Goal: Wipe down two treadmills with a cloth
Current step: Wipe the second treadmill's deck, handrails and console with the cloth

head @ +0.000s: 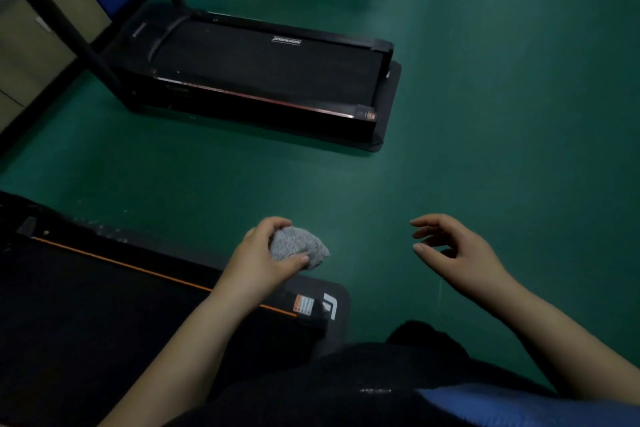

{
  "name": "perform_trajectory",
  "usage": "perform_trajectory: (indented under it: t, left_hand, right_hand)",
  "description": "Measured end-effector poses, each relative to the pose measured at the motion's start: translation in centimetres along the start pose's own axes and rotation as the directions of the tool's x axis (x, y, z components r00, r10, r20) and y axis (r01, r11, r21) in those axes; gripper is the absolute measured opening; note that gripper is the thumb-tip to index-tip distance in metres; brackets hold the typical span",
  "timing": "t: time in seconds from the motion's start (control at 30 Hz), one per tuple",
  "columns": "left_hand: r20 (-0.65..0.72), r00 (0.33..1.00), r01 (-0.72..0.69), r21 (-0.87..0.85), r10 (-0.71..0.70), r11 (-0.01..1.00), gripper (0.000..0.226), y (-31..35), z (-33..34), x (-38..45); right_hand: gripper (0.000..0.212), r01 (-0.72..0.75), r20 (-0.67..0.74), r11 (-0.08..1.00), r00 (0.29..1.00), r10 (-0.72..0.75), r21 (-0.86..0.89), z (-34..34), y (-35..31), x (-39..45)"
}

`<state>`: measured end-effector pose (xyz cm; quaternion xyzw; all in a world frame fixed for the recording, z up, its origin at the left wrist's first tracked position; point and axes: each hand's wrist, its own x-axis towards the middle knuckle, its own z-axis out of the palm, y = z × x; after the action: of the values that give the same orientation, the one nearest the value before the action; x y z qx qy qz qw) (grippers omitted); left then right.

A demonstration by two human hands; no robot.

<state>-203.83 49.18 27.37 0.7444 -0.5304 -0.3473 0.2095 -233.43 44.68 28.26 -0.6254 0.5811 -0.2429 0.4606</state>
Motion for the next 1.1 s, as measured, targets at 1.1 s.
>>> perform_trajectory:
  t: [1.1]
  left_hand:
    - [-0.416,0.608,0.520,-0.436,-0.676,0.735,0.053,-1.0,-13.3,35.4]
  right_hand:
    - [0.027,0.370,0.640,0.927,0.728,-0.246,-0.064,9.4,-19.2,60.0]
